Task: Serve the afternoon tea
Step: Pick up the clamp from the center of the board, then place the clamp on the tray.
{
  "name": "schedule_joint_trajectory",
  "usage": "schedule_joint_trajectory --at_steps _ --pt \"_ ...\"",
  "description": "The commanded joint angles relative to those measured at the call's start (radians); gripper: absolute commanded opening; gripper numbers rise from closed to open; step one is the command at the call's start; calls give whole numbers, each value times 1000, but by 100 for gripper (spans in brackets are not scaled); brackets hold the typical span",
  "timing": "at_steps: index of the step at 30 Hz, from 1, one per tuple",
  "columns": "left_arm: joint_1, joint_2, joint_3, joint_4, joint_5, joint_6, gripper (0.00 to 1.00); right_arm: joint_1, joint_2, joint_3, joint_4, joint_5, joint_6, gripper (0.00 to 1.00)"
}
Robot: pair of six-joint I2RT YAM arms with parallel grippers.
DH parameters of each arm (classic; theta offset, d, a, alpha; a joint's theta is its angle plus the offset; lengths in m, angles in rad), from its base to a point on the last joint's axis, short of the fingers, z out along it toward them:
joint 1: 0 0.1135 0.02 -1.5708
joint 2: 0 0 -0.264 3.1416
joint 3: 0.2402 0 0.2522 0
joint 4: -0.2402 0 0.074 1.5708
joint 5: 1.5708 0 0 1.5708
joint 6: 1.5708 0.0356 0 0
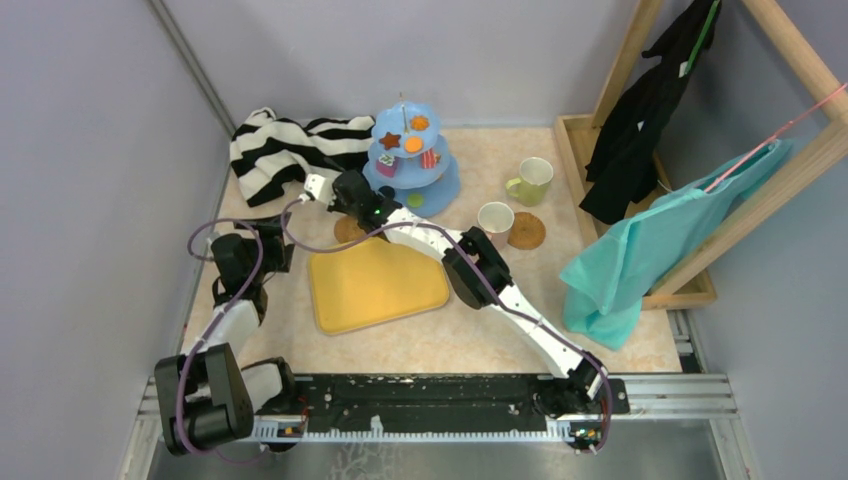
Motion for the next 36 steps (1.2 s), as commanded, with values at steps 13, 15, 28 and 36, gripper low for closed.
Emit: schedule_joint_trajectory --at_steps 13,15,28,36 --pt "3 -124 -11 -74 -39 14 95 56 -149 -110 10 30 17 0" --pt "3 -141 -15 -85 -52 15 95 56 -168 -131 23 29 20 0" --pt "4 -195 -9 -118 -80 25 95 58 -237 -178 34 36 20 0" --pt "4 -272 -6 -193 -103 49 95 61 -363 -312 53 34 81 0"
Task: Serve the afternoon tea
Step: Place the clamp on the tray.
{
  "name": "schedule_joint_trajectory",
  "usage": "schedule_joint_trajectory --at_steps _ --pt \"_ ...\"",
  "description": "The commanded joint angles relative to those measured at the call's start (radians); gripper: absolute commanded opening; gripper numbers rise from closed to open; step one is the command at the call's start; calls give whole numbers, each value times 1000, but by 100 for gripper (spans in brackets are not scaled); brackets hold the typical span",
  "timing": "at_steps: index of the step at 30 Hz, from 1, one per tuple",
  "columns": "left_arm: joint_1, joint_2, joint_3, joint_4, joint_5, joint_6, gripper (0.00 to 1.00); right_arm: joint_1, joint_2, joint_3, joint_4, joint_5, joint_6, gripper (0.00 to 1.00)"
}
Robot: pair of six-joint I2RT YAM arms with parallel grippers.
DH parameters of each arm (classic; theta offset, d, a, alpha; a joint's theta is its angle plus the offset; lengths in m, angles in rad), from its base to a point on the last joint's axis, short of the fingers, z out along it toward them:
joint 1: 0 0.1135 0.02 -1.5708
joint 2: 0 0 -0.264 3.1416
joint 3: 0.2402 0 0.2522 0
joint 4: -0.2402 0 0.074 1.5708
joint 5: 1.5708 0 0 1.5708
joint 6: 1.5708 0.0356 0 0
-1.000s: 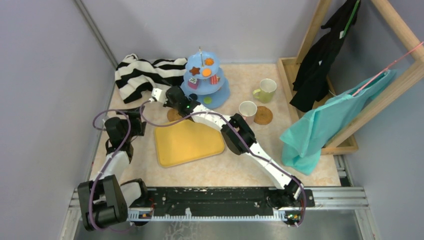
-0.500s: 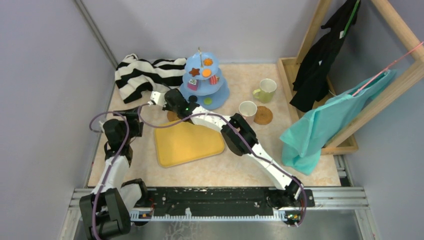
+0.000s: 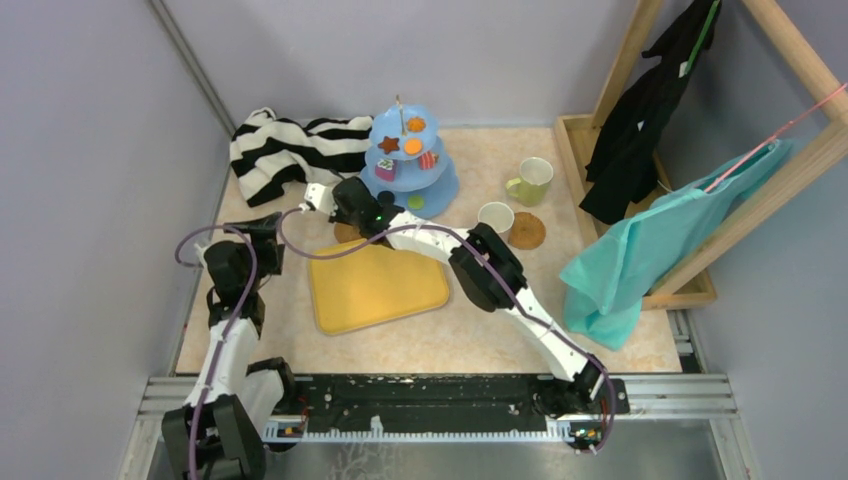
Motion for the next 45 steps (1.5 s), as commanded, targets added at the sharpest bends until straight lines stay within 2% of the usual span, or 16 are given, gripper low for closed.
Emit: schedule_joint_trajectory --at_steps 1,12,19,26,36,43,45 --pt "4 -63 0 -54 -30 36 95 18 -182 -52 50 -3 61 0" --pt "5 -205 25 -233 -63 95 96 65 -402 -296 52 -8 183 0" --pt "5 -261 59 -353 -86 129 97 143 -580 -467 5 1 331 0" --pt "-2 -288 51 -386 -75 149 97 234 -726 -678 5 -22 487 0" --pt "-17 -306 15 -388 -66 165 97 290 -711 -885 164 -19 620 0" --pt "-20 -309 -12 -365 -53 164 96 289 -668 -914 223 8 629 0" --pt "-21 -309 -21 -355 -48 162 96 289 -657 -914 223 9 642 7"
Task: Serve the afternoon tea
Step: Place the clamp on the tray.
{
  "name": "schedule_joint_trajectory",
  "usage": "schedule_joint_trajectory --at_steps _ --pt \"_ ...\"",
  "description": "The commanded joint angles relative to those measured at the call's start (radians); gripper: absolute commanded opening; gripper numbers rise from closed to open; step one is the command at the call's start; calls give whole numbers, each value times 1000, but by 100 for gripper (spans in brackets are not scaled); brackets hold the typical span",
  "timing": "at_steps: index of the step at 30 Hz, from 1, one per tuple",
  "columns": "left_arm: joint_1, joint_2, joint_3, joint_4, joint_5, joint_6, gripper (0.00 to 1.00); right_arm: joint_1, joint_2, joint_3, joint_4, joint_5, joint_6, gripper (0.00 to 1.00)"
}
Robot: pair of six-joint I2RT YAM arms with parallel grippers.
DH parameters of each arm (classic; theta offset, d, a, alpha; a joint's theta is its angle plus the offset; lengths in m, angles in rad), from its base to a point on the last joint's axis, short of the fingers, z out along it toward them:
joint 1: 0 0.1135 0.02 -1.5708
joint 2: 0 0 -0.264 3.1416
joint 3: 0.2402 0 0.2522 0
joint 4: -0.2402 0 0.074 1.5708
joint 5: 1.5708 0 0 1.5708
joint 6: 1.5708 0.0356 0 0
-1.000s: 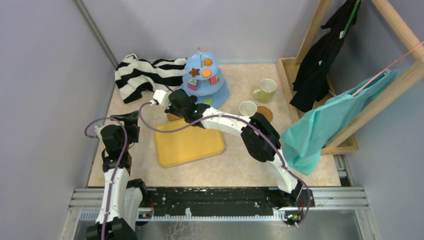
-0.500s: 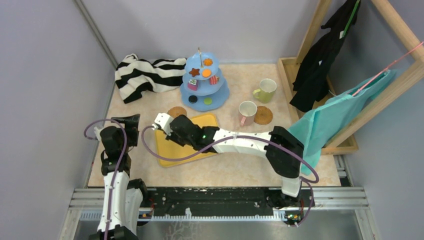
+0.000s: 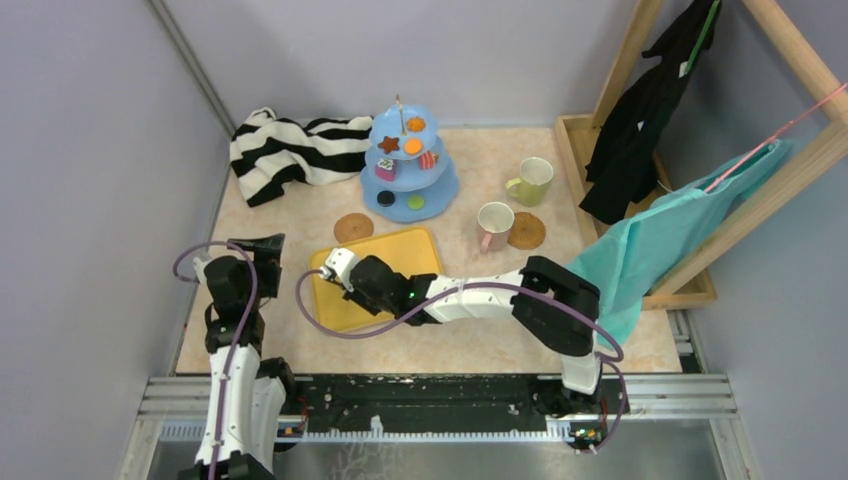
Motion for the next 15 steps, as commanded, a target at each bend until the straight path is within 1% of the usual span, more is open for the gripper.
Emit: schedule_joint_trajectory --at_steps 1,4,8,11,15 --pt "-7 -12 -26 32 19 14 96 3 20 15 94 16 43 13" --pt "-8 -11 -37 40 22 13 96 3 29 13 97 19 54 21" --pt "-9 -12 -38 43 23 14 96 3 27 18 91 21 59 27" --pt "-11 -12 -37 42 24 18 96 3 -8 18 78 31 64 30" --pt "-13 -10 -35 49 23 24 95 4 -99 -9 73 96 70 34"
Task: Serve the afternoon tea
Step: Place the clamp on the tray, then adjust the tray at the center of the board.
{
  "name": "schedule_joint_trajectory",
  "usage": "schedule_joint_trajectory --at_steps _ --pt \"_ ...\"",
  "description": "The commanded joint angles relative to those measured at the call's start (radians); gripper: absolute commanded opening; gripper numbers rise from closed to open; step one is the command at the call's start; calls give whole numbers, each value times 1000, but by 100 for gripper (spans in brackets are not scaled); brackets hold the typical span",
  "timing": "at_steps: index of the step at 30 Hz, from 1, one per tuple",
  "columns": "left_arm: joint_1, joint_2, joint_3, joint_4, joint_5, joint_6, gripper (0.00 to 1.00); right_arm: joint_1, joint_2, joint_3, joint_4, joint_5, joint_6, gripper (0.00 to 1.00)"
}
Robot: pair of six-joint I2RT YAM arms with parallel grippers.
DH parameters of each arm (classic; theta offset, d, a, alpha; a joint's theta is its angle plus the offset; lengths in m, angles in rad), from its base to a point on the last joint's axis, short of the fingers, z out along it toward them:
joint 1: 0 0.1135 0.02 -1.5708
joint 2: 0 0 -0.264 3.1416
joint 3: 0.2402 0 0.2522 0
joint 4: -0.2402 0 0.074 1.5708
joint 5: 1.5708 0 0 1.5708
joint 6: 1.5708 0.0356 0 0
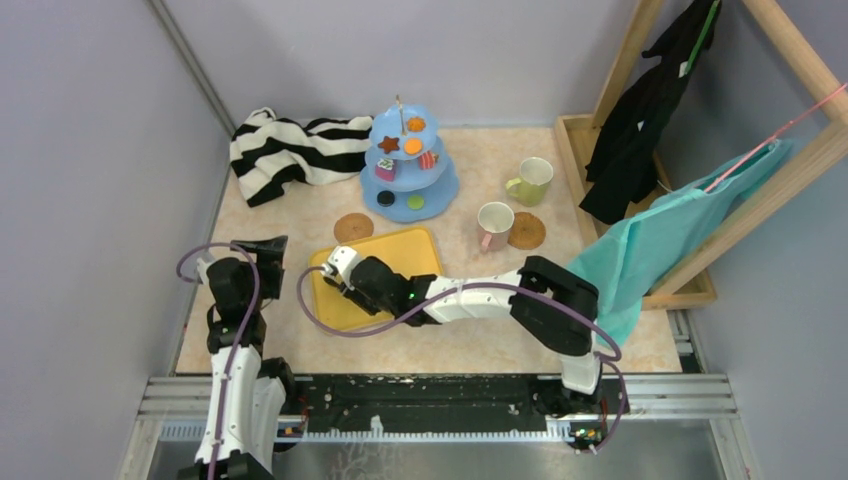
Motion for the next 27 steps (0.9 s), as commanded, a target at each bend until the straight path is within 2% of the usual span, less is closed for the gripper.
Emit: schedule_joint_trajectory --at_steps 1,5,9,12,16,21,27 --pt "-6 -9 -5 33 10 27 95 2 -149 -13 35 96 26 34" --pt "-11 4 12 38 11 62 94 -22 -225 -46 13 198 60 37" --pt "-15 30 36 58 28 135 93 -117 -279 -94 -12 205 178 33" --pt "-26 80 70 60 37 197 91 -212 -302 -149 0 185 262 22" --pt "-65 151 110 62 30 261 89 -307 -290 -184 8 170 348 1" --pt "-139 217 144 65 -18 307 88 -373 -208 -168 -12 171 421 0" --pt "-191 253 170 64 -56 366 86 -399 -126 -154 -36 242 505 0"
